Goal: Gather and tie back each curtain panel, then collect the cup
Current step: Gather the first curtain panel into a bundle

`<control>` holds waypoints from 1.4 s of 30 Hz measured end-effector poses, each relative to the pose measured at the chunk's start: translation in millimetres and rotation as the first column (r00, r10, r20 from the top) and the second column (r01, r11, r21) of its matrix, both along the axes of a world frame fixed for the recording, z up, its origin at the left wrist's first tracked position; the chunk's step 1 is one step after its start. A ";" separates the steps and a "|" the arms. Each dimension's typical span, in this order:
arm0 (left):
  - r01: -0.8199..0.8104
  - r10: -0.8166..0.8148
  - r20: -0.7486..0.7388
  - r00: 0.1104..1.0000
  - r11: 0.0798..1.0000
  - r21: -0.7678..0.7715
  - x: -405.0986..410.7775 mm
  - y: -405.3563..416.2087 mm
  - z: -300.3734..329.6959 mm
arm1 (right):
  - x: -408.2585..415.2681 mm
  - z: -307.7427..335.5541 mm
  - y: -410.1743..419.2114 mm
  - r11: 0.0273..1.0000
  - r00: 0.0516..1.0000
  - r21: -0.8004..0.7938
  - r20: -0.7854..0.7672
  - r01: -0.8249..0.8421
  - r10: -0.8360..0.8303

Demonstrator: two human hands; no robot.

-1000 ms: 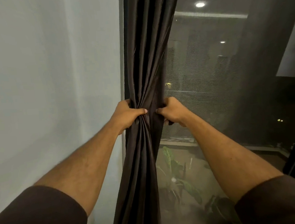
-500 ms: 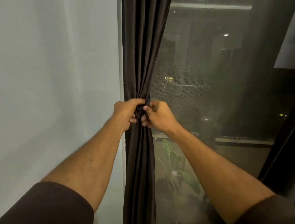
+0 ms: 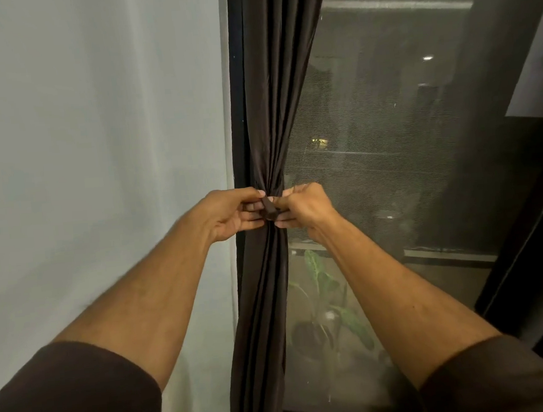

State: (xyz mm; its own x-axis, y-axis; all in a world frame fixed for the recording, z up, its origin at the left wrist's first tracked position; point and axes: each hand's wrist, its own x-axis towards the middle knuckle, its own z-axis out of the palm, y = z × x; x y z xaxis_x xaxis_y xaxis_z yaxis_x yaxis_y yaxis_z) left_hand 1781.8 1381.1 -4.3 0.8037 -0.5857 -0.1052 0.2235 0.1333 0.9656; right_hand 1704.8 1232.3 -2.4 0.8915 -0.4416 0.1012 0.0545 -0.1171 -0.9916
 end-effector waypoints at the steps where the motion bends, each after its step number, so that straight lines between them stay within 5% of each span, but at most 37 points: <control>1: 0.009 -0.009 0.003 1.000 1.000 0.003 -2.4 -0.8 0.1 | -0.9 -2.2 0.4 1.000 1.000 -0.009 0.002 0.006 -0.006; 7: -0.002 0.005 0.101 0.995 0.999 -0.033 -16.4 -5.1 3.2 | -7.8 -4.6 -2.2 0.998 0.999 0.051 -0.015 -0.029 0.030; 13: -0.262 0.253 0.327 0.911 0.965 -0.017 -25.4 -17.6 -3.3 | -14.3 2.4 -2.0 0.950 0.991 0.286 -0.005 -0.127 0.135; 18: -0.284 0.230 0.481 0.846 0.958 0.042 -25.4 -14.5 -3.6 | -19.3 8.2 -6.3 0.984 0.982 0.041 -0.064 -0.173 0.175; 24: -0.212 0.205 0.359 0.911 0.977 -0.020 -21.0 -2.0 -11.0 | -30.0 5.3 -1.6 0.989 0.993 -0.088 -0.031 -0.116 0.113; 30: -0.249 0.215 0.313 0.925 0.966 0.074 -29.7 -10.7 -4.3 | -30.8 -3.3 8.7 0.960 0.997 -0.276 0.078 0.043 -0.022; 35: -0.212 0.214 0.039 0.976 0.976 -0.044 -42.2 -17.8 7.7 | -29.4 -10.7 16.2 0.958 0.999 -0.287 0.038 0.032 -0.022; 42: -0.294 0.262 0.299 0.918 0.953 0.067 -41.0 -16.6 12.1 | -31.5 5.3 21.5 0.981 0.990 -0.149 0.081 0.124 -0.113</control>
